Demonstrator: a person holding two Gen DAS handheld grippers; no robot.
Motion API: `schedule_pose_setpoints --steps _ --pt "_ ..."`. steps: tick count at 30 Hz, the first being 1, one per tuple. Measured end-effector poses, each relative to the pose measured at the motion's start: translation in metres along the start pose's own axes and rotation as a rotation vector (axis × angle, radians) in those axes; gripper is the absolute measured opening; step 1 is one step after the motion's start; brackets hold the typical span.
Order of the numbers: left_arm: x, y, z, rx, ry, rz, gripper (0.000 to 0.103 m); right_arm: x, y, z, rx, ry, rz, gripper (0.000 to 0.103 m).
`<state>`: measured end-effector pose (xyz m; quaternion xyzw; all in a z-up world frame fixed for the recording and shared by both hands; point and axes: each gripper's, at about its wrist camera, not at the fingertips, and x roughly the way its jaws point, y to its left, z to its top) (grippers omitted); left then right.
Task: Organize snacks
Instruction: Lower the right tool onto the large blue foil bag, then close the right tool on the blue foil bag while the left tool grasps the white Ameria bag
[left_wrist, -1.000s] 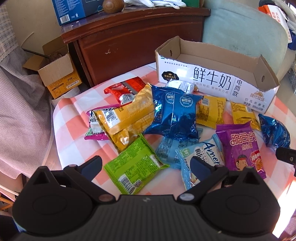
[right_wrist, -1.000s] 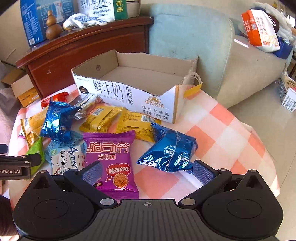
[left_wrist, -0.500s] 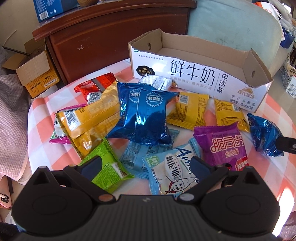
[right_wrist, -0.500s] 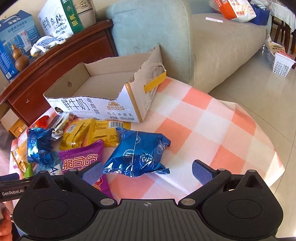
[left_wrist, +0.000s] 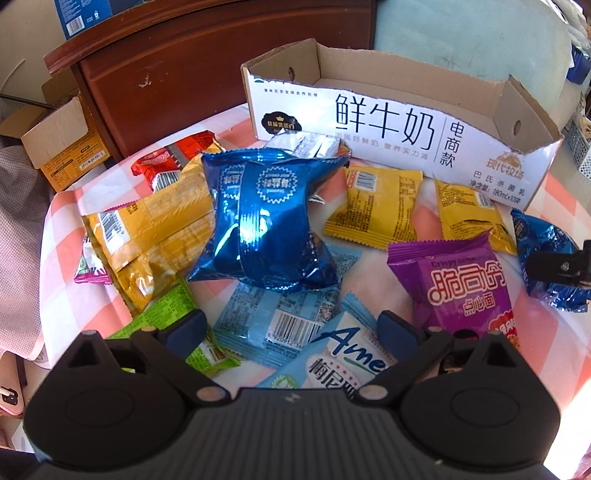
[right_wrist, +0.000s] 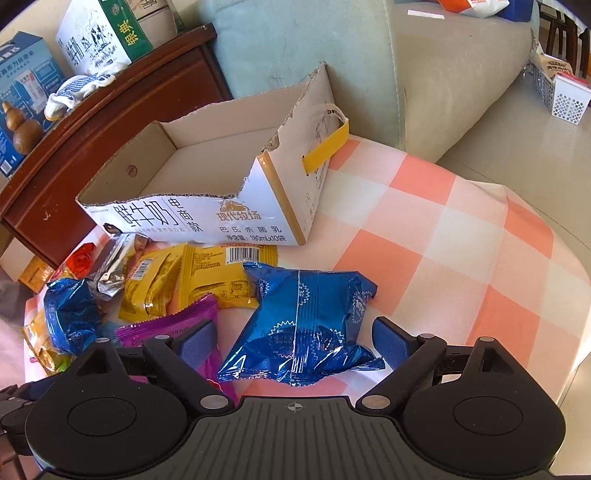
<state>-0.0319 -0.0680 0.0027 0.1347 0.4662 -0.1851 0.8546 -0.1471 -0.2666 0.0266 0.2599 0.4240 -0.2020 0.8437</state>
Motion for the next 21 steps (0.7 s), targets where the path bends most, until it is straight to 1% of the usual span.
schedule_pose_setpoints --steps 3,6,10,11,12,15,19,21 --pt "-0.005 0.006 -0.005 -0.001 -0.001 -0.009 0.088 0.001 0.001 -0.003 -0.004 0.012 0.021 0.077" --pt "-0.011 0.014 -0.01 -0.005 0.0 -0.025 0.084 0.0 0.004 -0.006 -0.018 0.022 0.054 0.071" --pt "-0.019 0.019 -0.013 0.011 -0.004 -0.085 0.085 -0.002 0.008 -0.008 -0.038 0.028 0.07 0.07" --pt "-0.022 0.02 -0.014 0.021 -0.01 -0.1 0.085 -0.002 0.008 -0.008 -0.039 0.029 0.069 0.07" --pt "-0.025 0.02 -0.015 0.032 -0.015 -0.109 0.088 -0.002 0.009 -0.008 -0.04 0.029 0.068 0.073" --pt "-0.031 0.013 -0.02 0.112 -0.03 -0.122 0.091 -0.003 0.008 -0.007 -0.035 0.033 0.07 0.073" --pt "-0.03 0.0 -0.028 0.238 -0.037 -0.076 0.091 -0.002 0.01 -0.007 -0.037 0.041 0.062 0.075" --pt "-0.029 -0.004 -0.03 0.27 -0.037 -0.083 0.091 -0.001 0.014 -0.007 -0.058 0.047 0.05 0.077"
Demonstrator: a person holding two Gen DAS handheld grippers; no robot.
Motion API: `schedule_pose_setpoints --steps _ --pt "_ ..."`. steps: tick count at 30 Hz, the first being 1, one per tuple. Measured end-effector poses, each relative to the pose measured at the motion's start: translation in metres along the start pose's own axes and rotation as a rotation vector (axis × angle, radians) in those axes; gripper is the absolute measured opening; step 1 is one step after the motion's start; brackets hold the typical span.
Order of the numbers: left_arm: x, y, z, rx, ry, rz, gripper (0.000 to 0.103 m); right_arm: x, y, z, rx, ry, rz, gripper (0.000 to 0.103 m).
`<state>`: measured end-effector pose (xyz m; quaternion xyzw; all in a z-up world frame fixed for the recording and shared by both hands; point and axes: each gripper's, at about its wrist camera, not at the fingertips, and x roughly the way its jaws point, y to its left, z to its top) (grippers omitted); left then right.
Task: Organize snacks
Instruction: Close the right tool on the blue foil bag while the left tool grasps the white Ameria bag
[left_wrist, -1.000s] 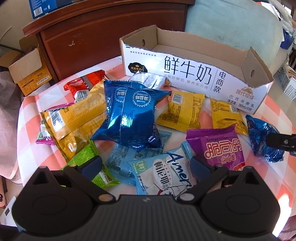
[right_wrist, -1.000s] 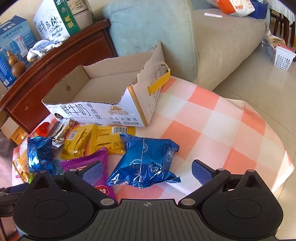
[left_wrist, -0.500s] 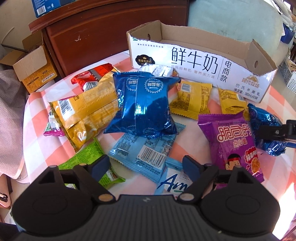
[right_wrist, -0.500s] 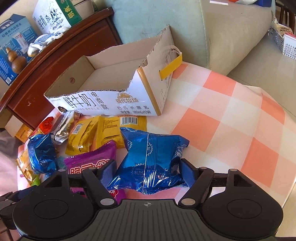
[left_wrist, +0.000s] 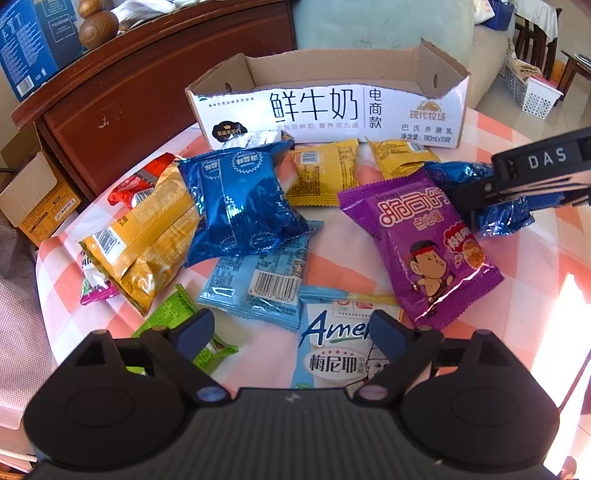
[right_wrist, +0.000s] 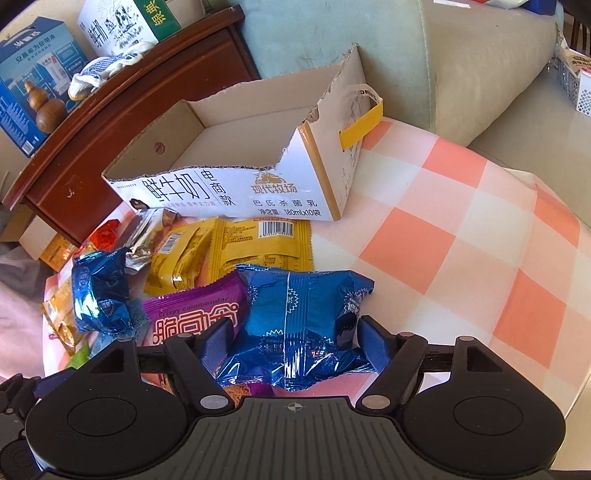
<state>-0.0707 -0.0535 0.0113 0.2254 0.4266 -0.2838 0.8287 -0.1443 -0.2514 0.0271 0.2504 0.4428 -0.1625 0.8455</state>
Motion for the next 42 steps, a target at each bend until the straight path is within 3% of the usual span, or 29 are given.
schedule_pose_setpoints --steps 5,11,16,21,25,29,32,37,42 --pt "0.003 -0.008 -0.003 0.044 0.01 -0.04 0.093 0.005 0.008 -0.002 -0.07 0.023 -0.03 0.08" --pt "-0.001 -0.013 -0.006 0.084 0.018 -0.101 0.092 0.006 0.005 -0.002 -0.061 0.031 -0.032 0.08" --pt "0.004 -0.023 -0.012 0.165 0.036 -0.056 0.092 0.007 0.008 -0.002 -0.076 0.028 -0.042 0.08" --pt "0.007 -0.015 -0.011 0.123 0.049 -0.065 0.093 0.007 0.009 -0.003 -0.086 0.03 -0.042 0.08" --pt "0.007 -0.01 -0.01 0.093 0.053 -0.098 0.081 0.007 0.008 -0.003 -0.089 0.026 -0.047 0.08" --pt "0.005 -0.007 -0.009 0.064 0.051 -0.129 0.061 0.007 0.008 -0.004 -0.089 0.023 -0.043 0.079" --pt "0.002 -0.007 -0.006 0.054 0.047 -0.123 0.05 0.005 0.008 -0.005 -0.099 0.014 -0.043 0.073" --pt "-0.003 -0.005 -0.001 0.043 0.026 -0.103 0.049 -0.001 0.008 -0.007 -0.115 0.006 -0.036 0.065" --pt "-0.012 -0.001 0.006 0.02 -0.009 -0.097 0.049 -0.012 0.014 -0.009 -0.149 -0.015 -0.022 0.065"
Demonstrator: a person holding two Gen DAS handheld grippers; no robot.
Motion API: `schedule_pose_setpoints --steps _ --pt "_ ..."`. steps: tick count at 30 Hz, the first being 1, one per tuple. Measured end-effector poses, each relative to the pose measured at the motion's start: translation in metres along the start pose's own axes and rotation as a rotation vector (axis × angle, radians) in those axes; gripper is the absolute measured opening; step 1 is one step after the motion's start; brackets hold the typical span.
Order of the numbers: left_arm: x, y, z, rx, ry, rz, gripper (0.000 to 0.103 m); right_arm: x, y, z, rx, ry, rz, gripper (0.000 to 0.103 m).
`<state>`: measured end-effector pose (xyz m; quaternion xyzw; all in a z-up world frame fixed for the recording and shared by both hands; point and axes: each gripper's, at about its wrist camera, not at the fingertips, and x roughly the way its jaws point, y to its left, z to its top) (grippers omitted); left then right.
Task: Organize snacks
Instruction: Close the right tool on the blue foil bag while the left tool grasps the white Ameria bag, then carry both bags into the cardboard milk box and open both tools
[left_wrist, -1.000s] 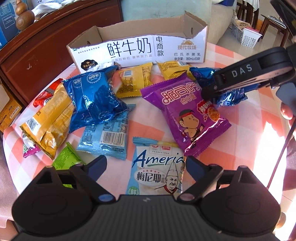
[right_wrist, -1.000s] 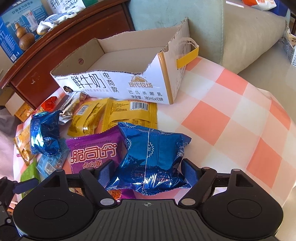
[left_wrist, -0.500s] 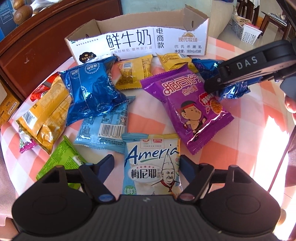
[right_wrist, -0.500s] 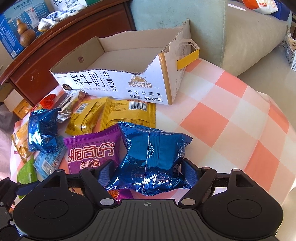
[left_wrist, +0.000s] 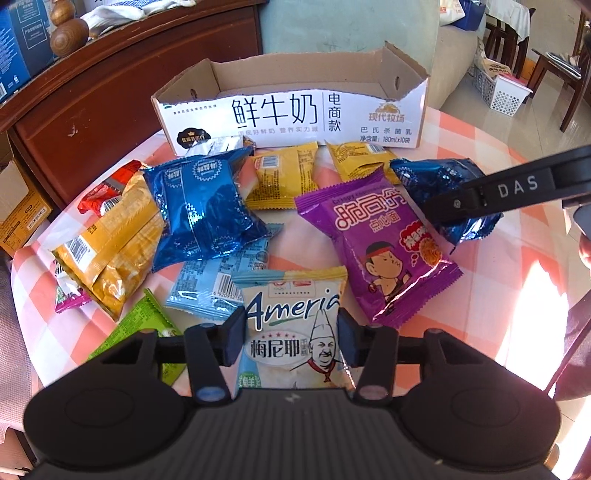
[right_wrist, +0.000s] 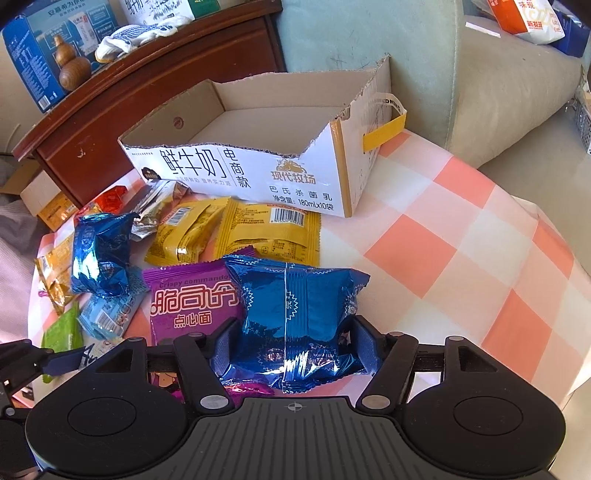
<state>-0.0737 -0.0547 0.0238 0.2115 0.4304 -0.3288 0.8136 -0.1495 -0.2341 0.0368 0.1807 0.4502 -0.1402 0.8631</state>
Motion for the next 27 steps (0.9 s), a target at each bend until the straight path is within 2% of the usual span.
schedule_pose_setpoints --steps 8,17,27 --pt "-0.017 0.007 0.018 -0.016 -0.072 0.059 0.049 -0.023 0.013 0.003 -0.103 -0.056 0.026 0.065" --pt "-0.033 0.031 0.047 -0.094 -0.146 0.029 0.049 -0.042 0.021 0.021 -0.213 -0.136 0.061 0.065" --pt "-0.033 0.044 0.087 -0.113 -0.215 0.036 0.049 -0.039 0.018 0.051 -0.204 -0.223 0.059 0.065"
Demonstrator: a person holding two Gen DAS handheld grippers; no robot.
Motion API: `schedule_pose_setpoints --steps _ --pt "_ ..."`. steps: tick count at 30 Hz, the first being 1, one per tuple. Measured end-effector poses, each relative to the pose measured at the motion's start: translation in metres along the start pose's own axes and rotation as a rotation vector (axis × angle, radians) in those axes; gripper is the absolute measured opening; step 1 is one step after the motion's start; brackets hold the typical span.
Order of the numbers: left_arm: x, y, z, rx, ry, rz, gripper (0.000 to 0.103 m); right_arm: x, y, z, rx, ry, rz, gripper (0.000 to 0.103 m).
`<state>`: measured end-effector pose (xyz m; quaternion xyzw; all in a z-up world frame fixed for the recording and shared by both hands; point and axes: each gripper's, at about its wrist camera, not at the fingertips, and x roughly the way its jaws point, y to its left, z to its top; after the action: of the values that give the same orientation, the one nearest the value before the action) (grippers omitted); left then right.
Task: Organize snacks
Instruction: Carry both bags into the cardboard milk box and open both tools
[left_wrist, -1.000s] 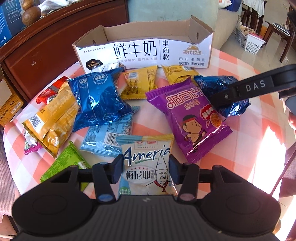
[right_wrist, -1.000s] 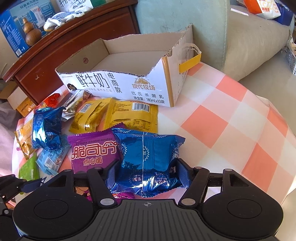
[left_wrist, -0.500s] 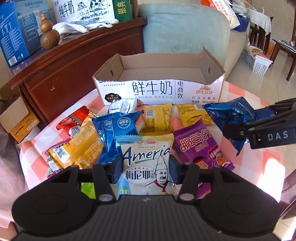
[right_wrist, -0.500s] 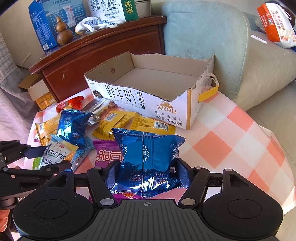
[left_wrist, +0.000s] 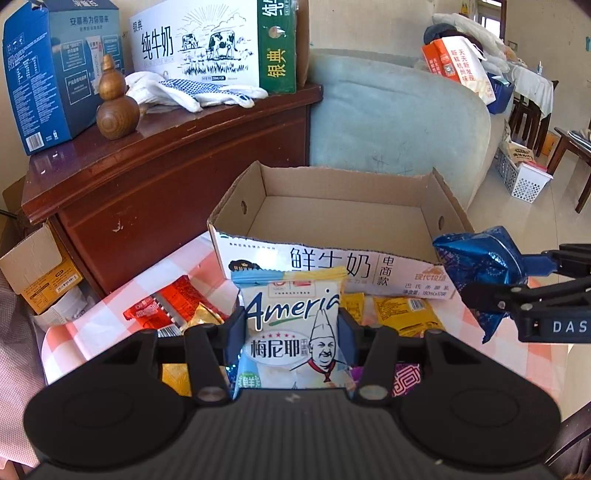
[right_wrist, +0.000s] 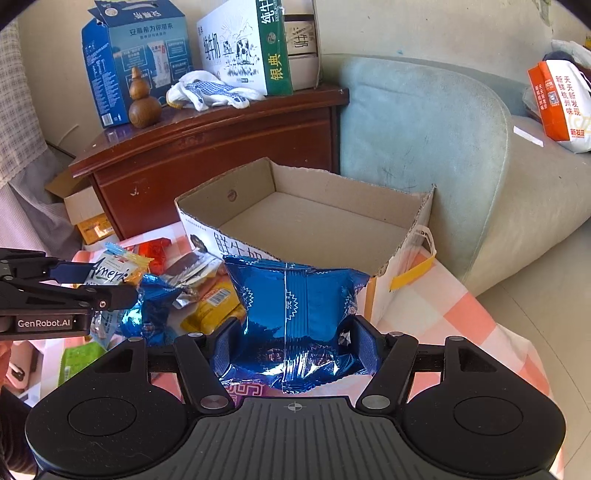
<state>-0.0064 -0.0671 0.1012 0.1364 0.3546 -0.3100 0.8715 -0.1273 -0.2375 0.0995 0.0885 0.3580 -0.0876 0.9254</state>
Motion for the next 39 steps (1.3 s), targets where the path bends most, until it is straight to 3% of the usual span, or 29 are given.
schedule_pose_setpoints --steps 7,19,32,34,36,39 --pt "0.016 0.004 0.033 -0.018 -0.047 -0.014 0.049 0.002 -0.009 0.02 0.039 -0.081 -0.011 0.065" --pt "0.064 -0.003 0.081 -0.064 -0.064 -0.051 0.049 0.028 -0.018 0.048 0.107 -0.095 -0.031 0.065" --pt "0.11 -0.007 0.1 -0.082 -0.032 -0.029 0.051 0.06 -0.034 0.066 0.199 -0.081 -0.09 0.066" --pt "0.113 -0.006 0.1 -0.094 -0.029 -0.003 0.061 0.065 -0.036 0.067 0.203 -0.071 -0.092 0.067" --pt "0.111 -0.005 0.099 -0.099 -0.039 0.024 0.082 0.068 -0.036 0.067 0.205 -0.068 -0.101 0.068" --pt "0.101 -0.006 0.1 -0.066 -0.061 0.049 0.093 0.067 -0.037 0.067 0.217 -0.073 -0.116 0.081"
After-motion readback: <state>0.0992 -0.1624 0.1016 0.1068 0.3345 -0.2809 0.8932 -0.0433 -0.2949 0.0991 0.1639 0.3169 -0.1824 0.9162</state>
